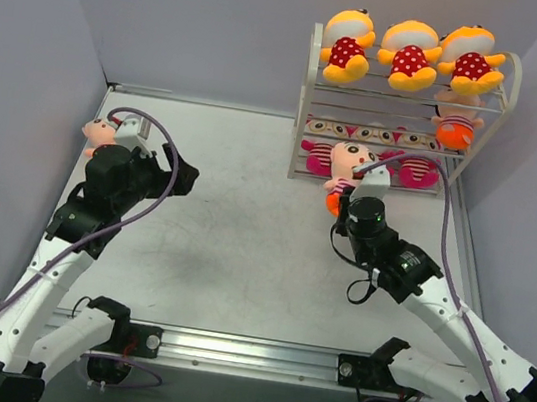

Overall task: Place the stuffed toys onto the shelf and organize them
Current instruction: Pass the stuffed toy from the left arm to the right, then place the stuffed toy onto shelf

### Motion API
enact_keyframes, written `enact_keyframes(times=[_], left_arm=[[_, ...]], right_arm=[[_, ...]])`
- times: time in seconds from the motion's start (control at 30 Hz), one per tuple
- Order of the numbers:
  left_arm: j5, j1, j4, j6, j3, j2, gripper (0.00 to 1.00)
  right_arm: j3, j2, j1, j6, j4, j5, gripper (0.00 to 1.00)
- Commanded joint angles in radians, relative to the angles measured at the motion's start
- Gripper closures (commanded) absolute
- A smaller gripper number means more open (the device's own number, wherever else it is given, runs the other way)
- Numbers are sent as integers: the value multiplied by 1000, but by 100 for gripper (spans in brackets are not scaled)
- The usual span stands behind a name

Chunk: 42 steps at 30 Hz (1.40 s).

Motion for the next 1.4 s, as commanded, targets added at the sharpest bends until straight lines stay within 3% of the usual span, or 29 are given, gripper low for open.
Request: enact_keyframes(times=[0.0,0.3,0.5,0.73,1.37], left_arm=[[88,76,-130,103,23,-34,4],[26,121,-171,196,-81,-80,6],[-16,119,-162,219,-104,-85,6],[-40,112,-166,225,-107,-97,6],[-70,107,-170,239,-99,-68,6]], right_arm=[[88,-17,-72,-71,-45,-30,100],[194,60,-302,-237,2,-141,100],[206,124,-471,-313,102,-260,100],[200,202,-573,-368,263,-323,100],[211,373,-618,-414,456,-308,100]])
